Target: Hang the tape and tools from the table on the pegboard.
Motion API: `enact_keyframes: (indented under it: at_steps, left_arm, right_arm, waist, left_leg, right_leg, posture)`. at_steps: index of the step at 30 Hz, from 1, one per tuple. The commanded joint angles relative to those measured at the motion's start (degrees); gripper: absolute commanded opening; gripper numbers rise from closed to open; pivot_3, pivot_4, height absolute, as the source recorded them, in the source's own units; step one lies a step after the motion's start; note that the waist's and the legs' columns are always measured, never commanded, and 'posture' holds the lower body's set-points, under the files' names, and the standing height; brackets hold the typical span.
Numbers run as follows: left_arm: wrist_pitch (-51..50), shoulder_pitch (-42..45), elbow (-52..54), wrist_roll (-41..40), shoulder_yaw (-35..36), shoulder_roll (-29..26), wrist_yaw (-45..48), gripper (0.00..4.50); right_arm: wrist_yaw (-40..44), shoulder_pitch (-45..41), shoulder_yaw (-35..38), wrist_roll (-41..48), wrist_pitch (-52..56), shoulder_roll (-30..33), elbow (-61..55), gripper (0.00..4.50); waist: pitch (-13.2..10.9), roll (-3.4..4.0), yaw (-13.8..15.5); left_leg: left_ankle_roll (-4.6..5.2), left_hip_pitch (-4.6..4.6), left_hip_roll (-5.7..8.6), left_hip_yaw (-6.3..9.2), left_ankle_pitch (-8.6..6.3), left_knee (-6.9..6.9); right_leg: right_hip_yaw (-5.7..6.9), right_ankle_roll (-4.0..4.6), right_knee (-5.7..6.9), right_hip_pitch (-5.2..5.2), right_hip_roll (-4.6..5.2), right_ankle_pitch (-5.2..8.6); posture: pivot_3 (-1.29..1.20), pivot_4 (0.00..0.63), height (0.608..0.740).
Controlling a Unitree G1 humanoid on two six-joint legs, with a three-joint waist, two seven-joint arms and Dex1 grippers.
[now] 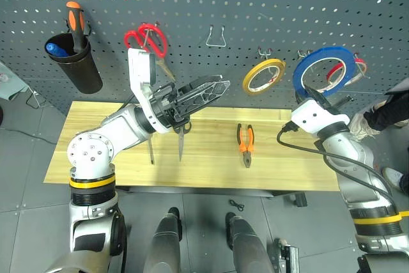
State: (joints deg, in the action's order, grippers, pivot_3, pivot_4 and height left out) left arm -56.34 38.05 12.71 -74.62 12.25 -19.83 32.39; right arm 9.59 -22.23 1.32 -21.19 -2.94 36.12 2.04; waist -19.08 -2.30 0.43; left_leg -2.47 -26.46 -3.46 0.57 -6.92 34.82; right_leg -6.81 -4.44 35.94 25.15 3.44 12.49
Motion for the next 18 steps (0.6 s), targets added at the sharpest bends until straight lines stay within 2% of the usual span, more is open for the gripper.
enact_keyframes:
  at_steps: [1, 3, 5, 9, 12, 18]
  left_arm:
    - [0.6, -0.3, 2.1, -2.2, 0.5, 0.0, -1.0, 4.50]
    - [0.7, -0.5, 2.3, -2.6, 0.8, -0.2, -1.4, 4.50]
    - [0.8, -0.6, 2.6, -3.2, 1.0, -0.5, -1.8, 4.50]
    - [1.4, -0.4, 2.4, -4.2, 1.6, -0.6, -2.7, 4.50]
    - [1.6, -0.4, 1.9, -4.6, 1.9, -1.0, -2.7, 4.50]
    - [1.7, -5.5, 2.9, 0.6, 0.1, -6.1, 1.8, 4.50]
  right_arm:
    - [1.6, -3.4, 1.6, 4.3, -2.4, -0.5, 5.3, 0.46]
    - [3.4, -4.4, 2.0, 7.0, -2.7, -1.0, 7.9, 1.48]
    - [3.6, -4.8, 2.5, 8.0, -2.7, -1.1, 8.9, 2.02]
    - [3.4, -4.4, 2.9, 8.8, -2.7, -0.8, 8.8, 3.55]
    - [3.7, -1.6, 3.4, 9.6, -1.6, -1.3, 6.2, 4.48]
    - [6.8, 8.5, 4.1, 13.4, 6.0, -3.8, -5.0, 4.48]
  waist:
    - [0.0, 0.00, 0.2]
    - [0.0, 0.00, 0.2]
    - [0.0, 0.00, 0.2]
    - [0.0, 0.00, 0.3]
    - [0.0, 0.00, 0.3]
    - [0.0, 0.02, 0.2]
  left_leg:
    - [0.00, 0.00, -0.01, 0.00, 0.00, 0.01]
    - [0.00, -0.02, 0.02, 0.00, 0.00, 0.04]
    - [0.00, -0.02, 0.01, 0.01, 0.00, 0.03]
    - [-0.01, -0.02, 0.01, 0.02, 0.01, 0.04]
    - [-0.01, -0.02, 0.01, 0.03, 0.01, 0.04]
    - [-0.01, -0.01, 0.02, 0.06, 0.01, 0.02]
  right_leg:
    - [0.01, 0.02, -0.03, 0.00, 0.00, -0.01]
    - [0.00, 0.01, -0.03, 0.00, 0.01, -0.04]
    - [0.01, 0.01, -0.01, -0.01, 0.01, -0.05]
    - [0.02, 0.01, -0.01, -0.01, 0.01, -0.05]
    - [0.02, 0.02, 0.01, -0.01, 0.01, -0.05]
    - [0.04, 0.02, 0.04, -0.01, 0.01, -0.05]
  posture:
    - [0.13, 0.277, 0.740]
    - [0.13, 0.277, 0.740]
    - [0.13, 0.277, 0.740]
    - [0.14, 0.274, 0.740]
    - [0.14, 0.274, 0.740]
    - [0.14, 0.274, 0.740]
